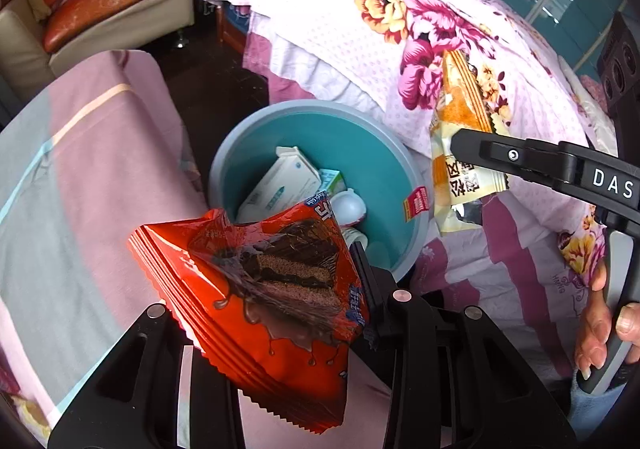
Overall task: Collect trash
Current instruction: 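Carry the Ovaltine wrapper and orange chip bag over the teal bin and open both grippers, then move both tools back to the bed toward the pink wafer wrapper and napkin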
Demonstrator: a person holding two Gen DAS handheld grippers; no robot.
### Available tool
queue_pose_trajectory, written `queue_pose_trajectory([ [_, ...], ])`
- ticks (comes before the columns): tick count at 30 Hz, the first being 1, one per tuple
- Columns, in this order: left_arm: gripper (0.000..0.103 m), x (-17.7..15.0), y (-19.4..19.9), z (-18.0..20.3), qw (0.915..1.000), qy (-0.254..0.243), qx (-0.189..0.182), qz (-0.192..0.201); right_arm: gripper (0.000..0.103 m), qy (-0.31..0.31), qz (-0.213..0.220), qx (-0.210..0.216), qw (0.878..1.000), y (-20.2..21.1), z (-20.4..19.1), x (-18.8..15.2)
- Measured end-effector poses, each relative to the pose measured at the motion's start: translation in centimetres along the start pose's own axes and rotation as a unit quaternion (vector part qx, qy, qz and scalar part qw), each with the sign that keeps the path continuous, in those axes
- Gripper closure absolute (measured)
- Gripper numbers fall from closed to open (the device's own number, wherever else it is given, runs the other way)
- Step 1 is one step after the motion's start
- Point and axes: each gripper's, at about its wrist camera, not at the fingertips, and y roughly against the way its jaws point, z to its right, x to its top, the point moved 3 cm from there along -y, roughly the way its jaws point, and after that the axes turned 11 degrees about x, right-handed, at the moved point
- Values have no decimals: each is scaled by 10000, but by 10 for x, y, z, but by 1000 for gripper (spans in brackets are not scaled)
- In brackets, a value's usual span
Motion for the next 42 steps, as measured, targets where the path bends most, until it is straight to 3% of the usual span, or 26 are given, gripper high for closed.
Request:
queue_pose_trajectory([
  [3,66,5,-6,2,10000,-14,-54,-18,74,-35,-23,-80,10000,-3,6,6],
  [6,57,11,-11,3,9999,-27,-105,-11,74,-49,-22,-118,9999,-6,9,8],
  [8,25,13,-12,4,10000,-31,-46,15,74,-61,-38,-153,9999,-10,10,12],
  [10,13,15,-10,3,9999,-22,37,122,74,-60,-72,-179,9998,-13,11,13],
  [18,12,4,-14,-10,9995,-9,304,-27,70,-35,-146,-221,9996,-21,6,17],
  [26,12,-9,-8,-25,9994,164,299,-56,68,53,-235,-309,9992,-28,-5,16],
  [28,12,-12,-7,-28,9993,198,300,-66,64,57,-270,-352,9990,-31,-7,15],
  [33,12,-18,-6,-35,9991,241,347,-55,41,1,-287,-461,9985,-36,-12,14],
  [42,12,-30,4,-52,9983,519,275,-38,26,-88,-428,-525,9977,-43,-18,9],
])
